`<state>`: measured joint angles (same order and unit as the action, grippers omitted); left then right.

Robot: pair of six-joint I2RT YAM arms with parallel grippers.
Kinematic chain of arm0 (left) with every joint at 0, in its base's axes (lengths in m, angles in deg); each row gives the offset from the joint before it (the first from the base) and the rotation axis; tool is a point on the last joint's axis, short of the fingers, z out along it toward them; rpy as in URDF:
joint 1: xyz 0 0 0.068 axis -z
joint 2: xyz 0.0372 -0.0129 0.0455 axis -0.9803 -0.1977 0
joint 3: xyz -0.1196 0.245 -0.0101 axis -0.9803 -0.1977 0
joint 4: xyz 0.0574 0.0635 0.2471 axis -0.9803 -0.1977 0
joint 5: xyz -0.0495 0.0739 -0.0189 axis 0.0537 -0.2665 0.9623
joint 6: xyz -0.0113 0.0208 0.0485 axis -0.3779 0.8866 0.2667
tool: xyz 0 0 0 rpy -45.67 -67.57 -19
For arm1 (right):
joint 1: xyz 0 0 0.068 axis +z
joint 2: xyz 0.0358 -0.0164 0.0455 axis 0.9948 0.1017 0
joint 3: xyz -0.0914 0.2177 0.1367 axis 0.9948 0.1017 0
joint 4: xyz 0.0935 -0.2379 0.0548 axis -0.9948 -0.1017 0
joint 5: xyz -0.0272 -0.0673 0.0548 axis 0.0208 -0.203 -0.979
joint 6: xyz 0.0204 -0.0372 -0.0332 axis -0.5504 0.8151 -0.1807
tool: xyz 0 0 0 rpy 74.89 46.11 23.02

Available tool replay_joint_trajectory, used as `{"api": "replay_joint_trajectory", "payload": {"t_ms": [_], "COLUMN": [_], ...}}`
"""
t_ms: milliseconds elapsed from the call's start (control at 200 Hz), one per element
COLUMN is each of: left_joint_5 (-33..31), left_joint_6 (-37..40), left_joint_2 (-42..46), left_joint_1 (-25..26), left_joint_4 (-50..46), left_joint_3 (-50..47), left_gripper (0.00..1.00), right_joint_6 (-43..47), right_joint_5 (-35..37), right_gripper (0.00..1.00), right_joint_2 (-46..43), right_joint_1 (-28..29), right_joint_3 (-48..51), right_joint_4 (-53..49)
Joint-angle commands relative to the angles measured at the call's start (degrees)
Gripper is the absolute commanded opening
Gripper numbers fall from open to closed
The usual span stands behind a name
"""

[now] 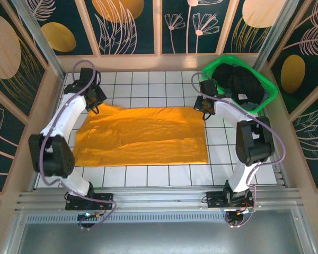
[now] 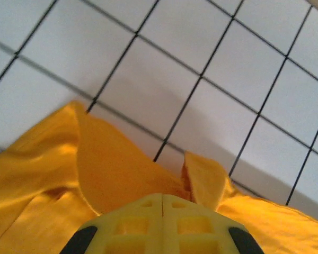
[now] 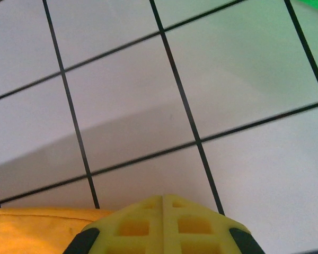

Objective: Fold and stack the t-shirts

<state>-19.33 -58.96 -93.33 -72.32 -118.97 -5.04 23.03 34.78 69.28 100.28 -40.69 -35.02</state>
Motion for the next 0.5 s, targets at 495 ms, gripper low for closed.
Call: {"api": "replay_joint_trajectory", "payload": {"t_ms": [495], "left_joint_5": [-5.7], "left_joint_6": [-18.9], "left_joint_2": [30.8], "left_joint_1": [0.0], "left_joint_4": [-13.1], "left_joint_3": [-23.8], "left_gripper": [0.0], "right_joint_6": [-4.5], "right_joint_5": [-5.8], "right_gripper": [0.0], "right_joint_2": [-13.7], "right_joint_1": [0.9], "right_joint_3": [17.4], "right_joint_4": [-5.2]}}
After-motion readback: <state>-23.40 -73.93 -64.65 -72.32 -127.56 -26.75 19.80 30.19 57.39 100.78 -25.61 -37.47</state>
